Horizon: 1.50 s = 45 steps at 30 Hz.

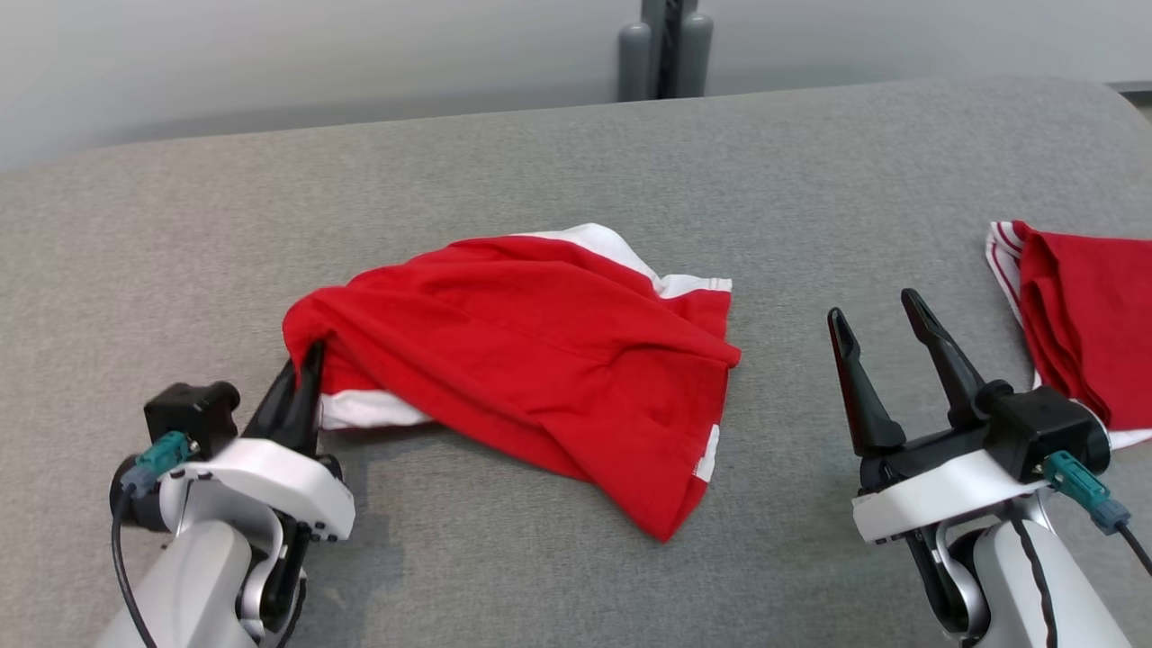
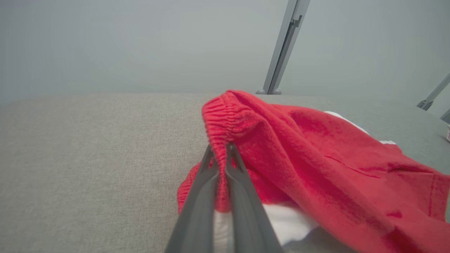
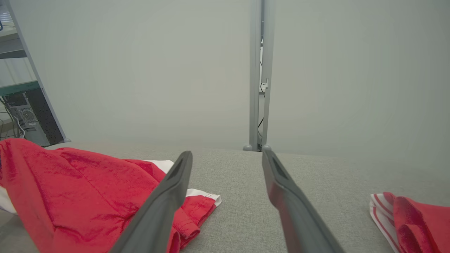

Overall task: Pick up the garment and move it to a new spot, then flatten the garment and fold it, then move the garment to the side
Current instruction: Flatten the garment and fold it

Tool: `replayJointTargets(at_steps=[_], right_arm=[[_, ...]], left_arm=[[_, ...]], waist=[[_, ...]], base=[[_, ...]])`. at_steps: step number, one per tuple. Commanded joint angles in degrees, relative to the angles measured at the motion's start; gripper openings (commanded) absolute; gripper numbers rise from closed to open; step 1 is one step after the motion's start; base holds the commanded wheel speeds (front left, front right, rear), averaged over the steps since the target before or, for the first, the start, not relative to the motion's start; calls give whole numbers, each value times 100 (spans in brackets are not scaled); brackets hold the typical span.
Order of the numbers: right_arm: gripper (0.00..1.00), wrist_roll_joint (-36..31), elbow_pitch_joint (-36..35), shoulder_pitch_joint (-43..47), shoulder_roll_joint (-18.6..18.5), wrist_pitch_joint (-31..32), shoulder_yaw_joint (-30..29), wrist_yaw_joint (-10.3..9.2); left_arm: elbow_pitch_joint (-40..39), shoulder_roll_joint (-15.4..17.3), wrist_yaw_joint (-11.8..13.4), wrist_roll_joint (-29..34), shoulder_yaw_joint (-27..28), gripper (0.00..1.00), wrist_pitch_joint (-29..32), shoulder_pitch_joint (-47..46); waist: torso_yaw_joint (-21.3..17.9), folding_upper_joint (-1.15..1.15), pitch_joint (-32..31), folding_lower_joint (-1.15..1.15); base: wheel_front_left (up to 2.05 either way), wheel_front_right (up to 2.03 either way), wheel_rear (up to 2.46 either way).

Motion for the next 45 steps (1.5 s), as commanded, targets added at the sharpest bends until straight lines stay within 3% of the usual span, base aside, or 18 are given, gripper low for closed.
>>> replayJointTargets(at_steps=[1, 5, 6, 7, 10, 13, 20, 34, 35, 36, 45], right_arm=[[100, -17, 122, 62, -14, -29, -41, -4], [100, 8, 345, 22, -33, -28, -50, -4], [100, 30, 433, -18, -52, -29, -53, -4], [100, 76, 530, -66, -76, -28, -57, -4], [100, 387, 851, -215, -135, 14, -73, -4], [100, 777, 1392, -544, -433, 123, -83, -4], [100, 1349, 2311, -1250, -882, 425, 187, -4], [98, 2728, 3304, -2109, -1578, 765, 1450, -4], [30, 2820, 3337, -2140, -1601, 789, 1548, -4], [0, 2868, 3357, -2182, -1653, 789, 1633, -4], [0, 2982, 3658, -2798, -2228, 475, 2109, -4]], left_arm=[[-1, 32, 67, -42, 1, 0, 71, 148], [79, 27, 153, -53, -109, 0, 300, 296], [101, 29, 184, -4, -158, 42, 363, 325], [100, 9, 194, 26, -201, 100, 388, 334], [66, -82, 207, 16, -227, 100, 324, 334], [-27, -218, 288, 93, -205, 100, 139, 285], [-296, -405, 208, 261, -269, 100, -6, 255], [-472, -710, 46, 607, -271, 100, -61, 112], [-477, -723, 36, 630, -256, 100, -62, 119], [-477, -729, 30, 646, -242, 100, -62, 129], [-461, -882, -69, 800, -114, 100, -63, 186]], waist=[[154, 0, -69, 0], [293, 0, -116, 0], [339, 0, -129, 0], [387, 0, -136, 0], [535, 0, -151, 0], [764, 0, -106, 0], [1211, 0, 211, 0], [1842, 0, 703, 0], [1868, 0, 709, 0], [1894, 0, 712, 0], [2141, 0, 754, 0]], base=[[0, 0, 0], [0, 0, 0], [0, 0, 0], [0, 0, 0], [0, 0, 0], [0, 0, 0], [0, 0, 0], [0, 0, 0], [0, 0, 0], [0, 0, 0], [0, 0, 0]])
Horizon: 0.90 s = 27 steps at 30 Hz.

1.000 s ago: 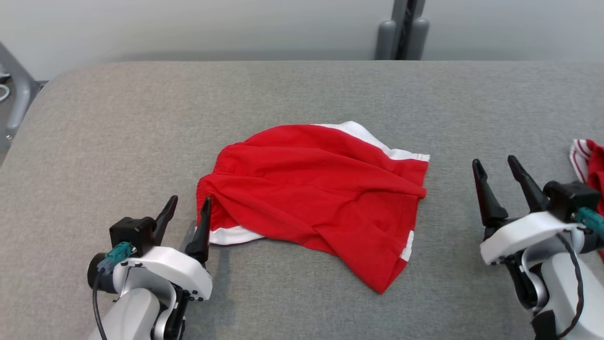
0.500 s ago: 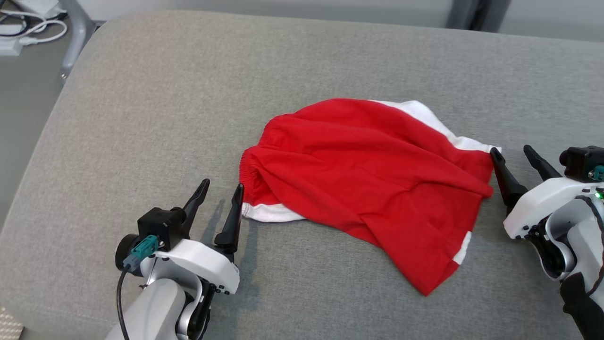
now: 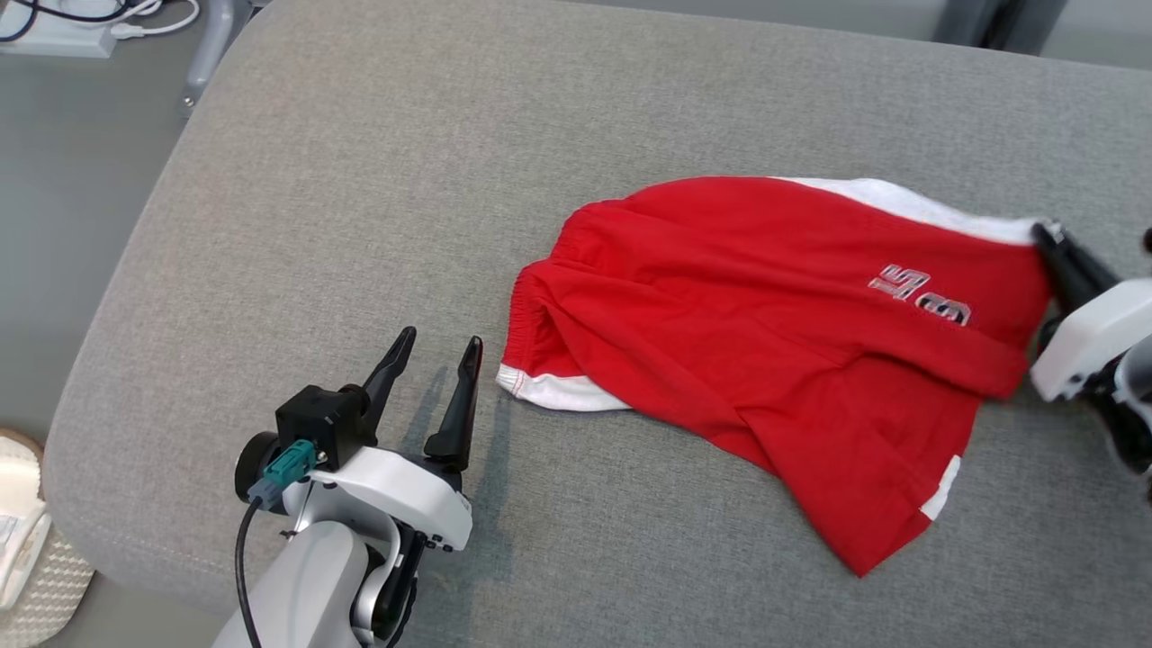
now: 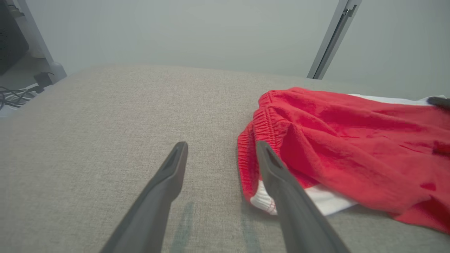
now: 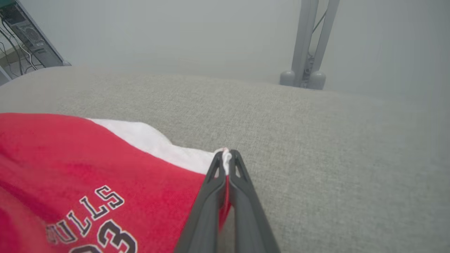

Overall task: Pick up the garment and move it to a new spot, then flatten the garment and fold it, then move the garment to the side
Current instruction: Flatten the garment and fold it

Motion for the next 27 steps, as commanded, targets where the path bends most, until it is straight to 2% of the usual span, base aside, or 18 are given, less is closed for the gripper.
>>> replayJointTargets(at_steps=[1, 10, 20, 24, 25, 26, 27], right_arm=[[0, -59, 104, -307, -225, -87, 43, -4], [0, -406, 804, -1548, -848, -351, -210, -4], [0, -1014, 1597, -2665, -923, -495, -258, -4], [0, -1297, 1713, -2951, -839, -568, -356, -4], [31, -1299, 1733, -2957, -760, -571, -407, -4], [100, -1266, 1735, -2918, -663, -574, -440, -4], [100, -1298, 1715, -2873, -616, -577, -435, -4]], left_arm=[[-9, -33, -46, 68, 47, 100, -34, 11], [-44, -218, -164, 209, 131, 100, -29, -17], [47, -384, -312, 367, 201, 100, -31, -116], [80, -442, -353, 421, 227, 100, -31, -195], [90, -456, -365, 443, 231, 100, -31, -199], [99, -468, -367, 456, 235, 100, -31, -206], [107, -473, -362, 462, 251, 100, -30, -210]], waist=[[96, 0, 43, 0], [388, 0, 262, 0], [535, 0, 523, 0], [541, 0, 598, 0], [534, 0, 600, 0], [518, 0, 592, 0], [493, 0, 582, 0]], base=[[0, 0, 0], [0, 0, 0], [0, 0, 0], [0, 0, 0], [0, 0, 0], [0, 0, 0], [0, 0, 0]])
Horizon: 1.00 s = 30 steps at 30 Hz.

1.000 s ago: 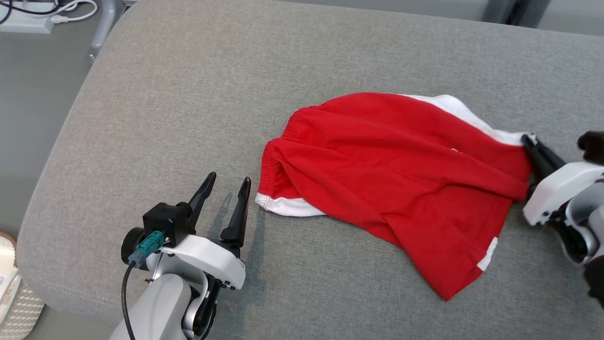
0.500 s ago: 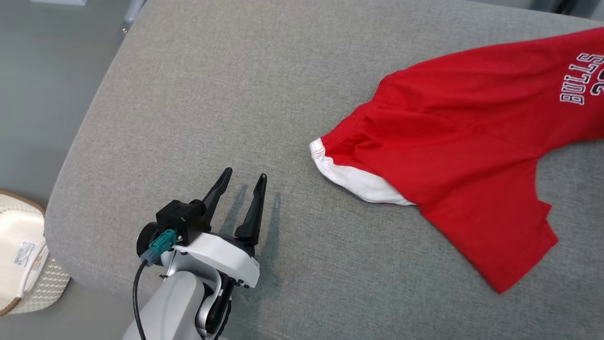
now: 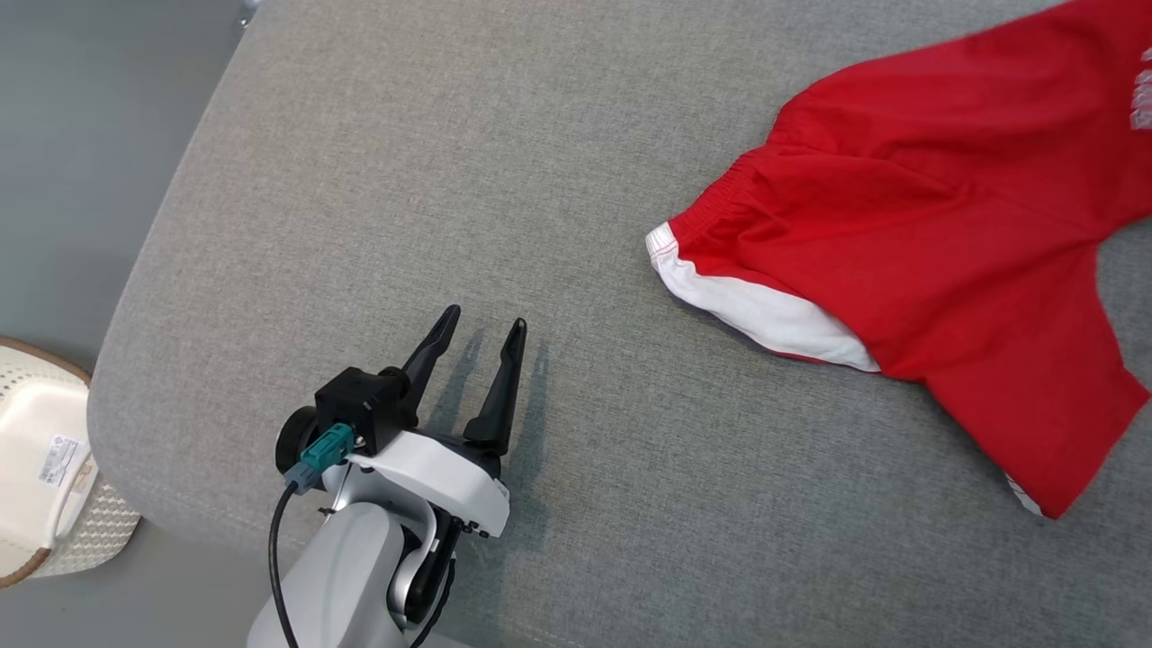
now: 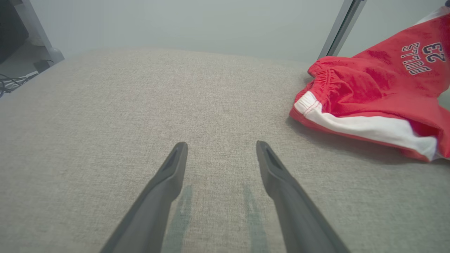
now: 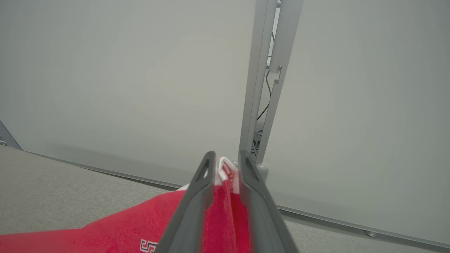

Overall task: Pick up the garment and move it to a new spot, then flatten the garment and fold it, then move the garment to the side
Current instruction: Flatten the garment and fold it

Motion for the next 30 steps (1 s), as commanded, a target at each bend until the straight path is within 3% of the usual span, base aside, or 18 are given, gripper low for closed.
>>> replayJointTargets(at_steps=[1, 9, 18, 26, 30], right_arm=[[100, -28, 7, 166, 93, -45, 32, -4], [100, 279, -231, 924, 599, -42, 196, -3], [100, 1168, -1354, 2462, 988, -41, -83, -3], [100, 1642, -2156, 3671, 1361, -43, -330, -3], [100, 1814, -2443, 4079, 1557, -43, -135, -3]], left_arm=[[26, 9, -18, 44, 47, 100, -25, -61], [107, 41, -76, 117, 215, 100, -25, 11], [178, 88, -112, 142, 457, 100, -26, 198], [172, 70, -138, 209, 560, 100, -25, 367], [173, 83, -156, 244, 596, 100, -25, 375]], waist=[[-59, 0, -31, 0], [-573, 0, -358, 0], [-1405, 0, -943, 0], [-1743, 0, -1175, 0], [-1805, 0, -1197, 0]], base=[[0, 0, 0], [0, 0, 0], [0, 0, 0], [0, 0, 0], [0, 0, 0]])
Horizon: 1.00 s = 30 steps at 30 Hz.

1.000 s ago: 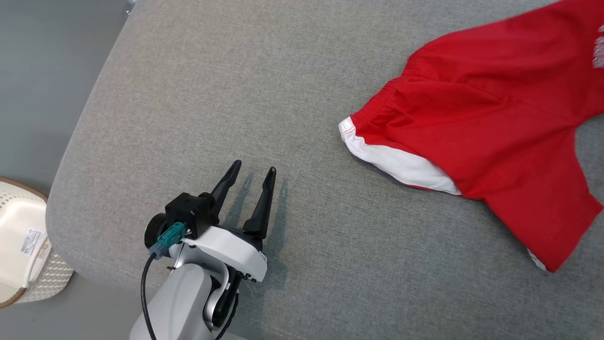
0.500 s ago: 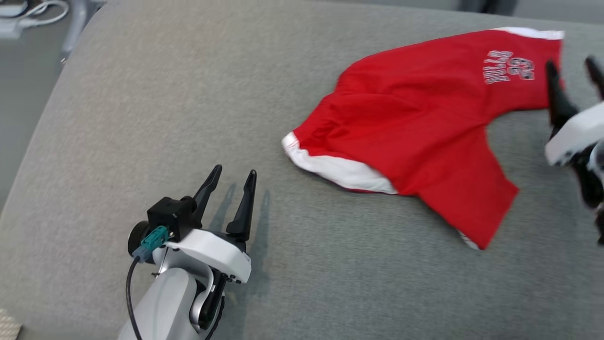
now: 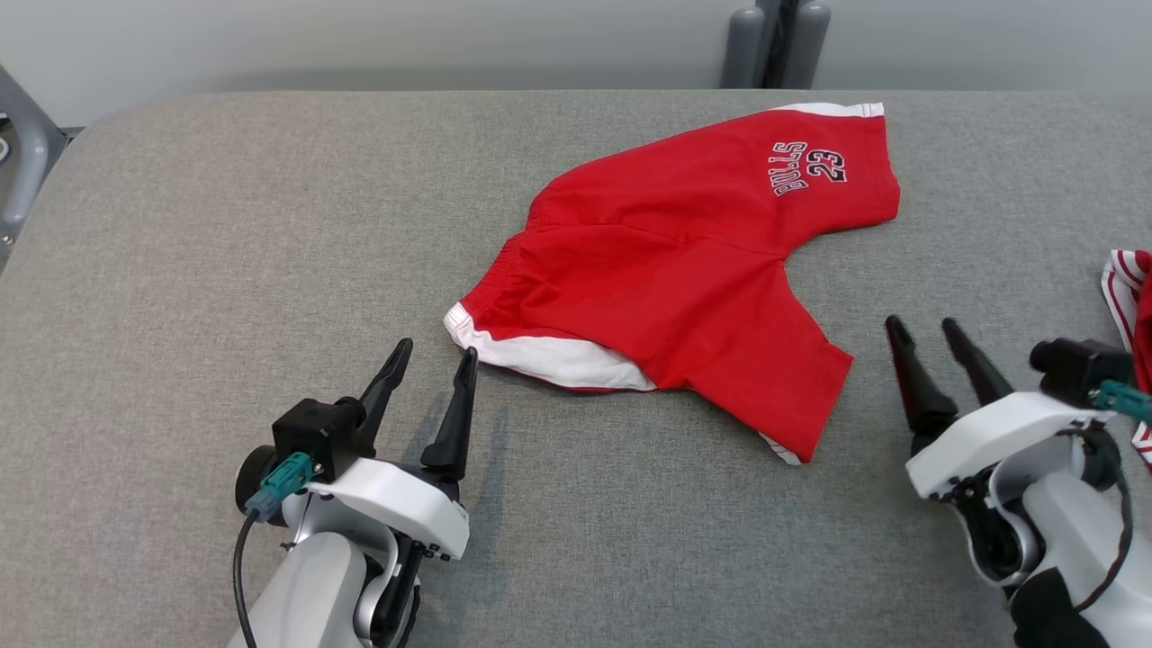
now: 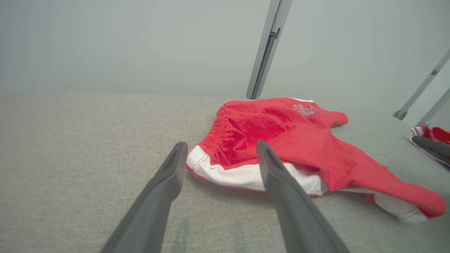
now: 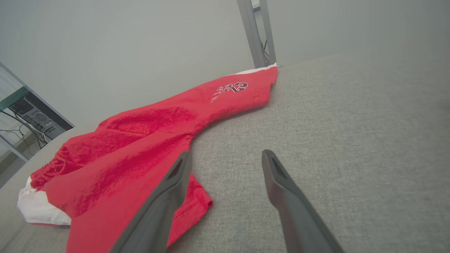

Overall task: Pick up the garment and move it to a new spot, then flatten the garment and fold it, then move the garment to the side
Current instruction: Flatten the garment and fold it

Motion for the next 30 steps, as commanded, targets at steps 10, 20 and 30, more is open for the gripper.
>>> replayJointTargets(at_steps=[10, 20, 30], right_arm=[[100, -83, 457, -43, 65, 194, 598, -3], [0, 25, 787, -172, -19, 203, 871, -3], [0, -97, 706, -497, -242, 7, 711, -3]], left_arm=[[47, 31, -70, 88, -22, 100, -24, 54], [70, -7, -52, 59, 18, 100, -24, 71], [55, -36, -59, 57, 61, 100, -24, 105]], waist=[[179, 0, 27, 0], [394, 0, 34, 0], [453, 0, -20, 0]], base=[[0, 0, 0], [0, 0, 0], [0, 0, 0]])
